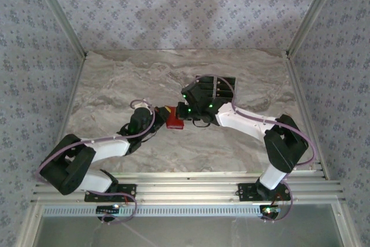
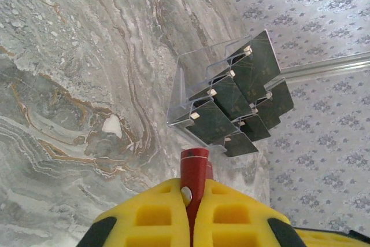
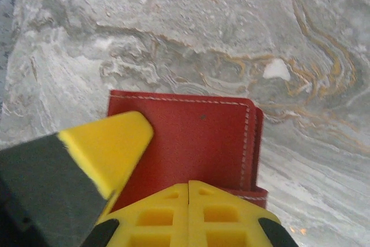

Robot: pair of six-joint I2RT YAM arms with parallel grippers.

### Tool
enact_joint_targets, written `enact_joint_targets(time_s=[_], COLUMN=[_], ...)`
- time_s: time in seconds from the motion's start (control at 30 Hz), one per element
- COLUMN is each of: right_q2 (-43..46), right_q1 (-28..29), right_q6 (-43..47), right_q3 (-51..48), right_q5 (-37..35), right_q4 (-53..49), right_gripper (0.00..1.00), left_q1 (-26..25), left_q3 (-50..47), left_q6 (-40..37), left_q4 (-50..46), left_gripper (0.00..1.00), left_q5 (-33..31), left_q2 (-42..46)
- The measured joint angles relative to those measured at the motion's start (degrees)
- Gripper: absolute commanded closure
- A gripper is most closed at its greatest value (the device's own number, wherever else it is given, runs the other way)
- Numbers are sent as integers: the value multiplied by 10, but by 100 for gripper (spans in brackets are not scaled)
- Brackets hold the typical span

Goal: Put the credit cards into the card holder

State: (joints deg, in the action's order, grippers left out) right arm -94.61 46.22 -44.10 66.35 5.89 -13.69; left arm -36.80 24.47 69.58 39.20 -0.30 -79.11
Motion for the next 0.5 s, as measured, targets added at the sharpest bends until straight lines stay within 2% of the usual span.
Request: enact_joint_targets(time_s=[0.37, 0.43, 0.5], right_q2=[35, 35, 35], right_q1=[-54, -54, -54], right_q6=[8, 13, 17], right_q3=[-95, -101, -104], right_q5=[-5, -4, 1], right_q4=[3, 3, 3], right_gripper=[100, 100, 100], left_q1=[0, 0, 0], left_q3=[-6, -6, -6], left_q6=[-35, -36, -40], left_q4=[30, 43, 48], left_gripper=[98, 82, 60], left_q5=[-2, 6, 11], left_q2=[-89, -109, -122])
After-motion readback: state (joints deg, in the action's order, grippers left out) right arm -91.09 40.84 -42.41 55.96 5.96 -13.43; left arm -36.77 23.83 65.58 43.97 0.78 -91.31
